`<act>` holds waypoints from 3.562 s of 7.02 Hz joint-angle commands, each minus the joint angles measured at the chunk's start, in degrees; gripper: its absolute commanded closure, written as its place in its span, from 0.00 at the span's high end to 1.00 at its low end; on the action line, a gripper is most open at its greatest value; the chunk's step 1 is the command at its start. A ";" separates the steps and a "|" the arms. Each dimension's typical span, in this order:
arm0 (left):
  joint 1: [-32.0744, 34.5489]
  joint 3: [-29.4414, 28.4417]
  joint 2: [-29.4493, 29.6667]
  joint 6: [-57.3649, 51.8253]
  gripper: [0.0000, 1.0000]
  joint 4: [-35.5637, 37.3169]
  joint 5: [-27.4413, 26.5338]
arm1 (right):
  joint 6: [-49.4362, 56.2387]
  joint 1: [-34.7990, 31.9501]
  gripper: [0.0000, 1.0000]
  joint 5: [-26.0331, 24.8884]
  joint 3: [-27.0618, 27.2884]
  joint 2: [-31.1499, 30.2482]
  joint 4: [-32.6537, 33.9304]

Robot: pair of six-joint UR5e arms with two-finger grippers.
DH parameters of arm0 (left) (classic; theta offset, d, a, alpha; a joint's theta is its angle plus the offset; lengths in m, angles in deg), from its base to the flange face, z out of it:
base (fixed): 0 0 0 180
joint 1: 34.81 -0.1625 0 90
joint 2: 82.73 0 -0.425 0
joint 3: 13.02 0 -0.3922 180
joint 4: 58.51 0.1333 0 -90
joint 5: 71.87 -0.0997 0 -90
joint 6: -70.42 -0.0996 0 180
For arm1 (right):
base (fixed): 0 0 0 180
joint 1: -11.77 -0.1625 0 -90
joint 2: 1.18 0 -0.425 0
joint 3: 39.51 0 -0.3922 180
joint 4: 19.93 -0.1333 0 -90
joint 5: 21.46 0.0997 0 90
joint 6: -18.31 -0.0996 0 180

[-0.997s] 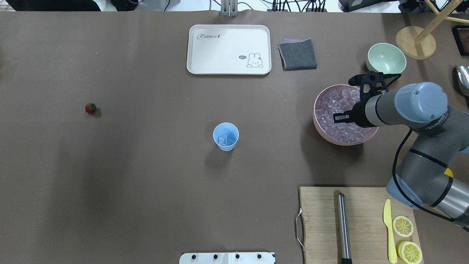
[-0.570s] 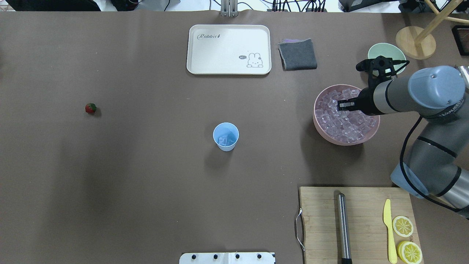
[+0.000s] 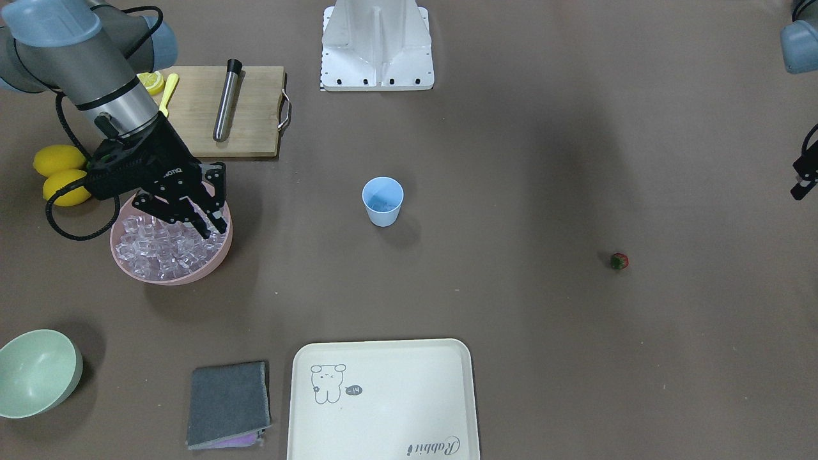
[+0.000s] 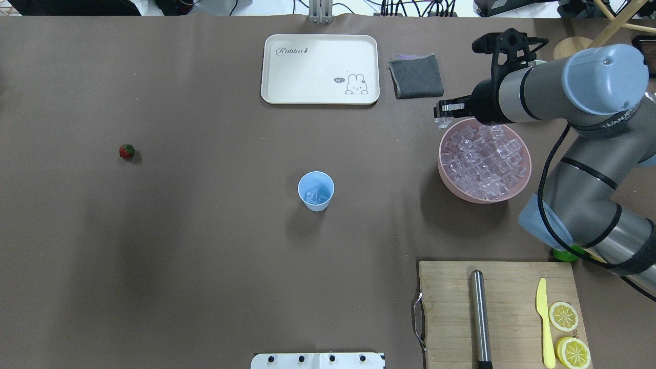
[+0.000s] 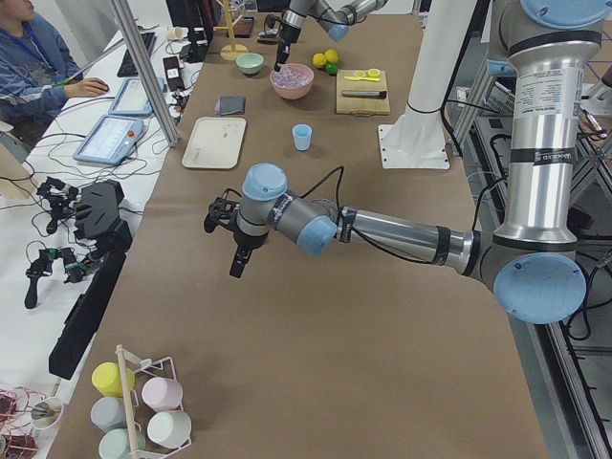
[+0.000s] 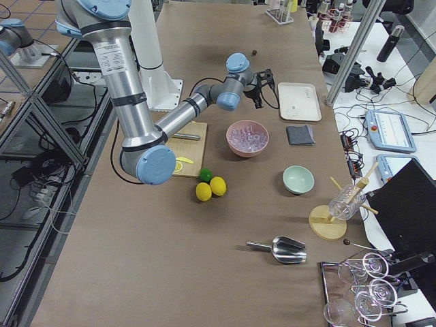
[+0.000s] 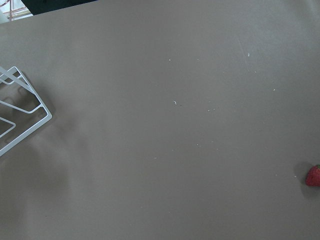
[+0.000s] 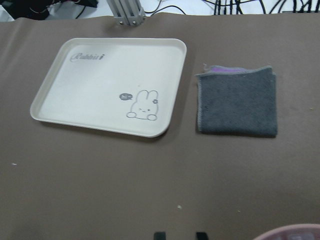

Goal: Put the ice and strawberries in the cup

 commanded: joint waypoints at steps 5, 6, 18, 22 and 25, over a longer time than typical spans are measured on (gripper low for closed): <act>-1.78 -0.21 1.08 1.10 0.98 -0.03 0.07 | -0.32 14.13 0.06 -11.98 -0.80 8.36 0.09; -2.13 -0.30 0.99 1.02 0.98 -0.03 0.07 | -0.23 15.98 0.07 -13.84 -1.33 9.33 0.18; -2.23 -0.65 0.64 1.02 0.98 -0.03 -0.01 | 1.35 21.44 0.61 -18.78 -11.53 16.81 0.00; -2.31 -0.39 0.99 0.76 0.98 -0.20 0.42 | 1.35 21.36 1.00 -18.52 -7.68 13.84 -0.09; -4.42 0.93 2.21 0.93 0.97 -0.03 0.43 | 3.88 9.97 1.00 -5.99 -3.11 6.91 -0.09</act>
